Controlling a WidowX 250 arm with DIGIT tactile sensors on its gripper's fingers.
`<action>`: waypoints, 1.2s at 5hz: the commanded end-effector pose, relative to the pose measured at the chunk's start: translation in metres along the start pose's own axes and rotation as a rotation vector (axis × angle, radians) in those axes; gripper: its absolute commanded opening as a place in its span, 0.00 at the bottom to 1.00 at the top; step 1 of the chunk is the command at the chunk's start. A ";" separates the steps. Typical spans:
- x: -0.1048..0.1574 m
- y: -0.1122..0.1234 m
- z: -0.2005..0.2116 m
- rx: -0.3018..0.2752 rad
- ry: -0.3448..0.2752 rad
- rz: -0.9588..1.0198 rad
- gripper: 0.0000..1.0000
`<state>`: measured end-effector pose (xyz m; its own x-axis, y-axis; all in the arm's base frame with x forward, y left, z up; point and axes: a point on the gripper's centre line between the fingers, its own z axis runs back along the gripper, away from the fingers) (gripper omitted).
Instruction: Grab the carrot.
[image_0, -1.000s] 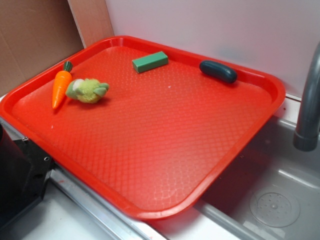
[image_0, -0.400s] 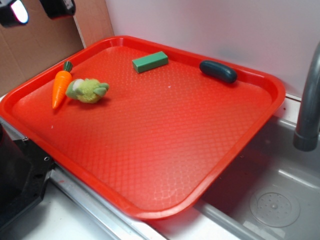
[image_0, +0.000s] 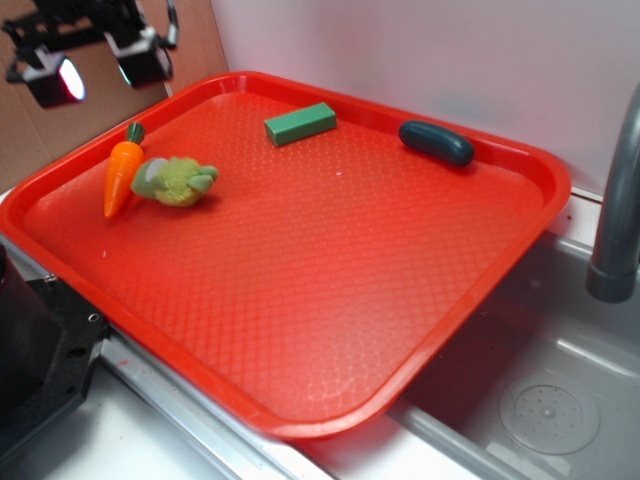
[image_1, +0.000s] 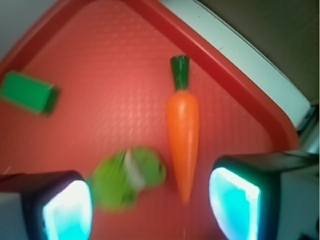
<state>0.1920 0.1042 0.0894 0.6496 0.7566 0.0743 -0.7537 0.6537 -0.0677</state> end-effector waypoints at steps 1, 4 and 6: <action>0.027 0.019 -0.035 0.040 -0.100 0.170 1.00; 0.023 0.021 -0.070 0.094 -0.107 0.171 0.08; 0.017 0.026 -0.059 0.061 -0.117 0.172 0.00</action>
<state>0.1936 0.1232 0.0192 0.5121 0.8480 0.1363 -0.8554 0.5178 -0.0074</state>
